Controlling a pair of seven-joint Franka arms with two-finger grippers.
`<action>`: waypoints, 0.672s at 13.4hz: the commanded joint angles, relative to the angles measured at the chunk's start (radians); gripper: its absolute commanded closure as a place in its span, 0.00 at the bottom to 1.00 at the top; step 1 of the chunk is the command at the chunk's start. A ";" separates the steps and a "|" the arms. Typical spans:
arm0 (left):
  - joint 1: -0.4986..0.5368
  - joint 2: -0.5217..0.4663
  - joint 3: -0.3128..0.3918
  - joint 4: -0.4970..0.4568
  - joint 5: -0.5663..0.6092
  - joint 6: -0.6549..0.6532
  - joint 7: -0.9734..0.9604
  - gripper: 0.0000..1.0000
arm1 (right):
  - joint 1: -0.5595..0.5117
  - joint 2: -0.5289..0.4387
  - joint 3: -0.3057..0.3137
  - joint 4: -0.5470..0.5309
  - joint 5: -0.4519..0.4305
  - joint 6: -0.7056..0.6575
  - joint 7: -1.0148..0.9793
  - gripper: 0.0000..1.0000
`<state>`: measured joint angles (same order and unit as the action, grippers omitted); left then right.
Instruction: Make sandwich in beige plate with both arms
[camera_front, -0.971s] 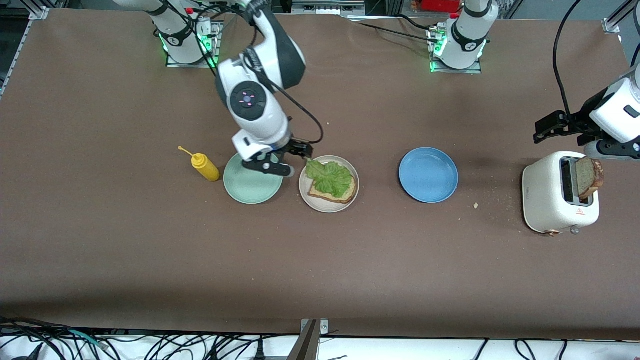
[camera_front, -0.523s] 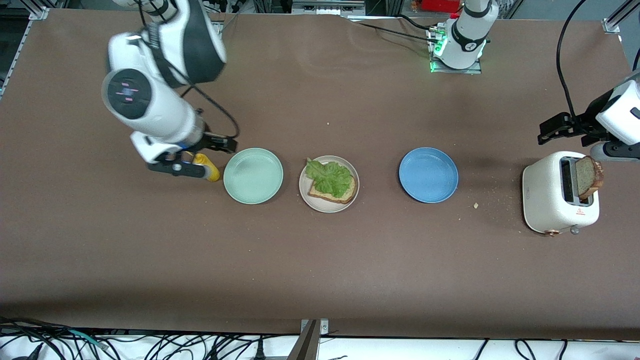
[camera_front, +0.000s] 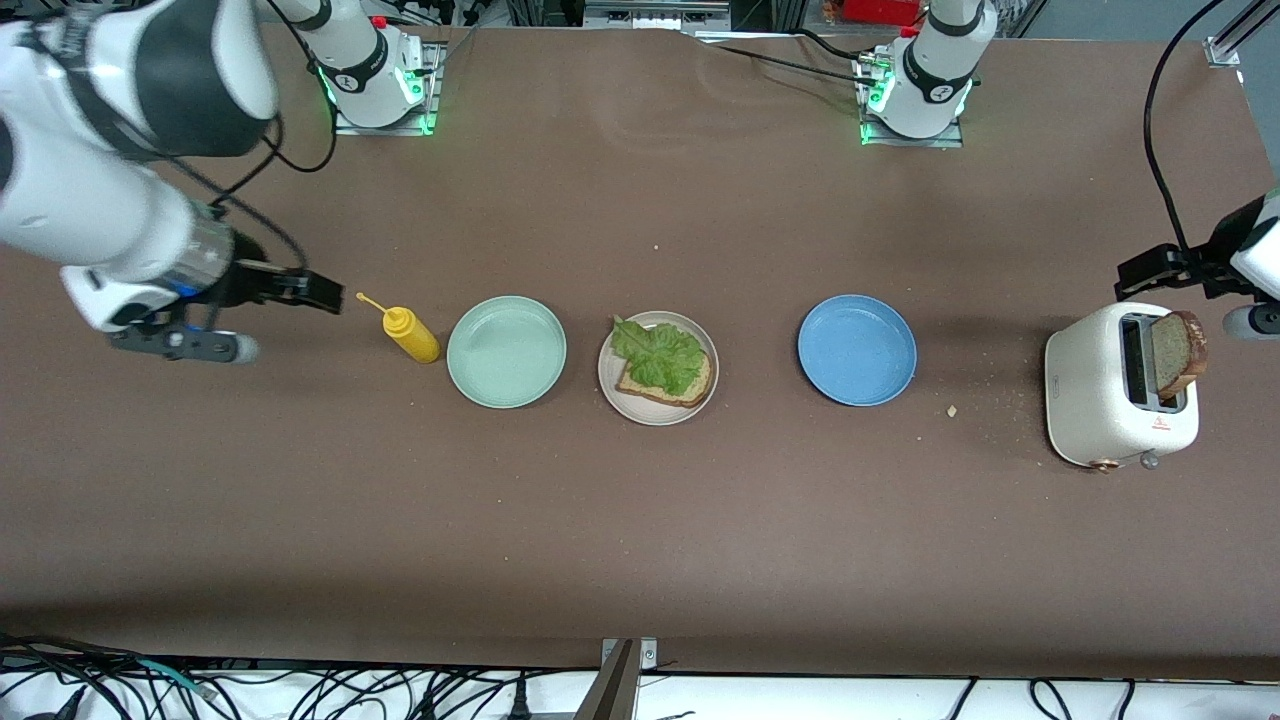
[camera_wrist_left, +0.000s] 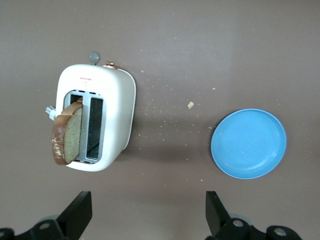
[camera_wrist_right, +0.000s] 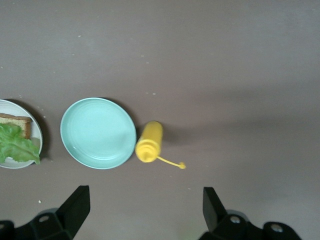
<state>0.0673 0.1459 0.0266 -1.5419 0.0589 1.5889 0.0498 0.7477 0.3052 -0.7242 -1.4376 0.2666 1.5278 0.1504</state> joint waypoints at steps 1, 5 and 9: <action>0.074 0.034 -0.008 -0.006 0.025 0.046 0.097 0.00 | -0.202 -0.038 0.158 0.075 -0.026 -0.052 -0.020 0.00; 0.150 0.069 -0.008 -0.056 0.025 0.160 0.189 0.00 | -0.450 -0.118 0.441 0.068 -0.219 -0.057 -0.019 0.00; 0.186 0.078 -0.008 -0.156 0.029 0.288 0.196 0.00 | -0.676 -0.259 0.695 -0.120 -0.234 -0.043 -0.003 0.00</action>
<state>0.2337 0.2352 0.0279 -1.6391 0.0590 1.8136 0.2239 0.1336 0.1452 -0.0948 -1.4230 0.0519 1.4618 0.1408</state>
